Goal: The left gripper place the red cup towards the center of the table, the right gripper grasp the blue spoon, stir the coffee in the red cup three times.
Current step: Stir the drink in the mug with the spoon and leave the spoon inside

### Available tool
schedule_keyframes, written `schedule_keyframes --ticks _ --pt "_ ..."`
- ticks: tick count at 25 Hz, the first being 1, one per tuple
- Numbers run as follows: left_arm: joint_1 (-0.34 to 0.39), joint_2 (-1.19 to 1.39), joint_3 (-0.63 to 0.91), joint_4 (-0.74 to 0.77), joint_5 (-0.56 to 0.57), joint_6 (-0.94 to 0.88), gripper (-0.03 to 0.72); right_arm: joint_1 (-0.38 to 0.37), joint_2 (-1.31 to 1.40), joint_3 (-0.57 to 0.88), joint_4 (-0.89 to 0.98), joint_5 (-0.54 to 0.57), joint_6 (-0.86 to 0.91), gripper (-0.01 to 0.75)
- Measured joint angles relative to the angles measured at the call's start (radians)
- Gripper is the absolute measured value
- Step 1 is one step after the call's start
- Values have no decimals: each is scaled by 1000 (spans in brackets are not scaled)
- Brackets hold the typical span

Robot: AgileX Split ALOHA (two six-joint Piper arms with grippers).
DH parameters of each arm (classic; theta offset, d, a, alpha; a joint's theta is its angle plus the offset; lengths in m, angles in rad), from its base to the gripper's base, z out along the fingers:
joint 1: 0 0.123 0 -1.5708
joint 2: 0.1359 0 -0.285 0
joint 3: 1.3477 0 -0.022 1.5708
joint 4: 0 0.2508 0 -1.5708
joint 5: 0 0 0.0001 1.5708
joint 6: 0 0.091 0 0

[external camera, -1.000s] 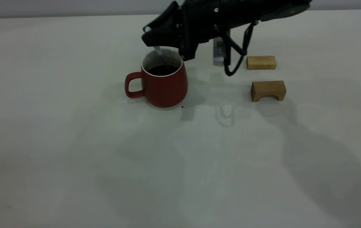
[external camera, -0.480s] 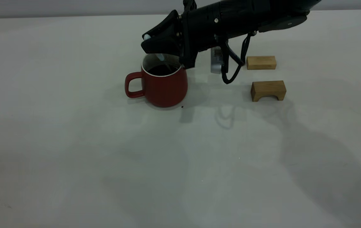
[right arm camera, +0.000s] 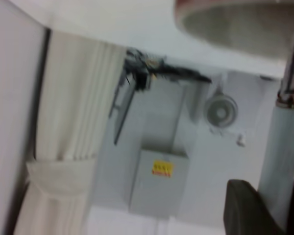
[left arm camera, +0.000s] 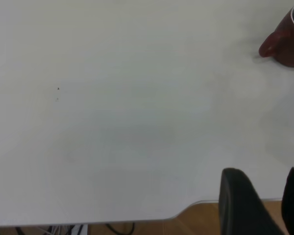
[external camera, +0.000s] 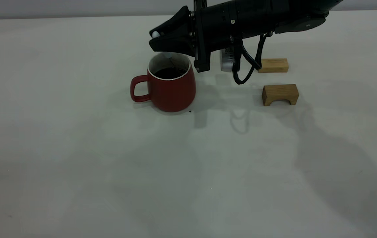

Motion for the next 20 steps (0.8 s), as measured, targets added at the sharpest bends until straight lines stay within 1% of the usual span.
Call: schedule_keyframes --ticks 3,7,9,12,14,16,20 --pt "0 0 0 0 0 0 287 0 0 0 0 65 56 153" --pt "0 0 0 0 0 0 287 0 0 0 -7 74 167 153" --pt "0 0 0 0 0 0 287 0 0 0 -21 61 191 153" --pt "0 0 0 0 0 0 287 0 0 0 -26 -6 149 153" --pt "0 0 0 0 0 0 287 0 0 -1 -13 -16 71 153" --pt "0 0 0 0 0 0 287 0 0 -1 -8 -1 16 153" --pt "0 0 0 0 0 0 287 8 2 -1 -8 55 5 153"
